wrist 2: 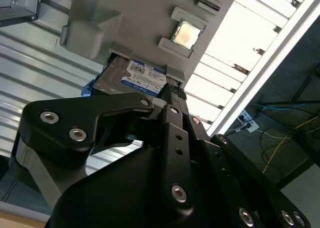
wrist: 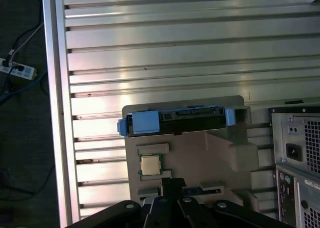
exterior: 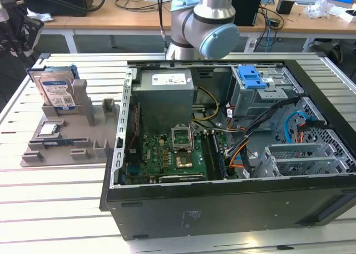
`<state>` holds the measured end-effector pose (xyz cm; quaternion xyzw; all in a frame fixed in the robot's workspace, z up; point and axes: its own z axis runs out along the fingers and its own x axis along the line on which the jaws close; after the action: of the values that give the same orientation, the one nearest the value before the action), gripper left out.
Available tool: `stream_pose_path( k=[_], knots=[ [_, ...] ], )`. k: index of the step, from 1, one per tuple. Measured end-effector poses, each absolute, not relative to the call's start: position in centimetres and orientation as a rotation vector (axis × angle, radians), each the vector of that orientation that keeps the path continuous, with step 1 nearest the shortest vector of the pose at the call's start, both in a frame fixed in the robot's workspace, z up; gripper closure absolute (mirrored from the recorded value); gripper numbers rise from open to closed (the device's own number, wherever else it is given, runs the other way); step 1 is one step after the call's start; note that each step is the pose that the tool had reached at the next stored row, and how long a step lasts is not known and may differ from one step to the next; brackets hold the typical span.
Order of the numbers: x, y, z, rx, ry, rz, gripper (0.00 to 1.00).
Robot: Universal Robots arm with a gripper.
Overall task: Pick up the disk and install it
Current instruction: 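Pick up the disk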
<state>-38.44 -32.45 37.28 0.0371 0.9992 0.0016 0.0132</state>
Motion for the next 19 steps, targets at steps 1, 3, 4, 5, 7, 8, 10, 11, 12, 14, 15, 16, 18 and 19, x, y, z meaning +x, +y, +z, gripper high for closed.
stream_pose_path(
  k=[1,3,4,5,7,8,10,11,12,14,15,16,18,19],
  knots=[
    [-38.43,-32.45,37.28,0.116,3.113,0.005,0.89],
    [-38.43,-32.44,37.28,0.115,3.113,0.005,0.89],
    [-38.44,-32.44,37.28,0.105,3.113,0.005,0.89],
    [-38.43,-32.44,37.28,0.068,3.114,0.006,0.89],
    [-38.43,-32.44,37.28,-0.002,3.115,0.007,0.89],
    [-38.44,-32.44,37.28,-0.042,3.115,0.007,0.89],
    [-38.43,-32.44,37.28,-0.088,3.114,0.008,0.89],
    [-38.43,-32.44,37.28,-0.116,3.113,0.008,0.89],
    [-38.43,-32.44,37.28,-0.137,3.112,0.008,0.89],
    [-38.43,-32.44,37.28,-0.197,3.109,0.009,0.89],
    [-38.43,-32.44,37.28,-0.218,3.108,0.009,0.89],
    [-38.44,-32.44,37.28,-0.238,3.107,0.008,0.89],
    [-38.44,-32.44,37.28,-0.274,3.104,0.008,0.89],
    [-38.44,-32.45,37.28,-0.300,3.102,0.007,0.89]
  ],
)
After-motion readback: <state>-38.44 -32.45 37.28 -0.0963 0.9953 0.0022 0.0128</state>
